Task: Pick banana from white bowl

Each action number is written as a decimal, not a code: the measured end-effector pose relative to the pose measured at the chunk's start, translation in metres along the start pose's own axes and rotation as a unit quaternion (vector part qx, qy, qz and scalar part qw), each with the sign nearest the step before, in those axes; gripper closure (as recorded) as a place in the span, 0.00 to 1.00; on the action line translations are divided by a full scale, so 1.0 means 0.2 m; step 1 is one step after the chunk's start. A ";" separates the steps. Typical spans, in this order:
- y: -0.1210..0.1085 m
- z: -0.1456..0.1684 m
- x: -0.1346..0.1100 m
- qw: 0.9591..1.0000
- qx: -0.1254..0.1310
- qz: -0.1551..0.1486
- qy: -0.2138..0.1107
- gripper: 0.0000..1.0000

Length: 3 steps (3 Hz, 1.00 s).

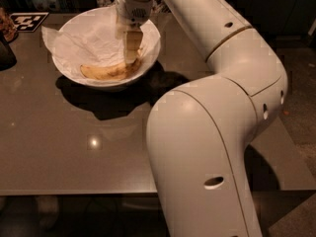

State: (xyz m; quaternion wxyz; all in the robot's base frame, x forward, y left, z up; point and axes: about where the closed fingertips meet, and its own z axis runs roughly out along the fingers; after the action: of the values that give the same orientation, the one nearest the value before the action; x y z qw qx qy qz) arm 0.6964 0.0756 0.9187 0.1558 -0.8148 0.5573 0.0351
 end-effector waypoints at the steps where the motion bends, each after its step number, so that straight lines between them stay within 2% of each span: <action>1: 0.02 0.11 -0.03 1.000 -0.025 0.013 -0.009 0.37; 2: 0.05 0.18 -0.04 0.999 -0.042 0.022 -0.011 0.45; 3: 0.06 0.24 -0.05 0.998 -0.058 0.029 -0.013 0.45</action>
Offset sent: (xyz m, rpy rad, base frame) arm -0.0414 -0.0034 -0.0450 -0.0996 0.2499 -0.0070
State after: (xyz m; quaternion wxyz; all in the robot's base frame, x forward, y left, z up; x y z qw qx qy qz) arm 0.6880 0.0945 0.8725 0.1145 -0.8056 0.5755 0.0820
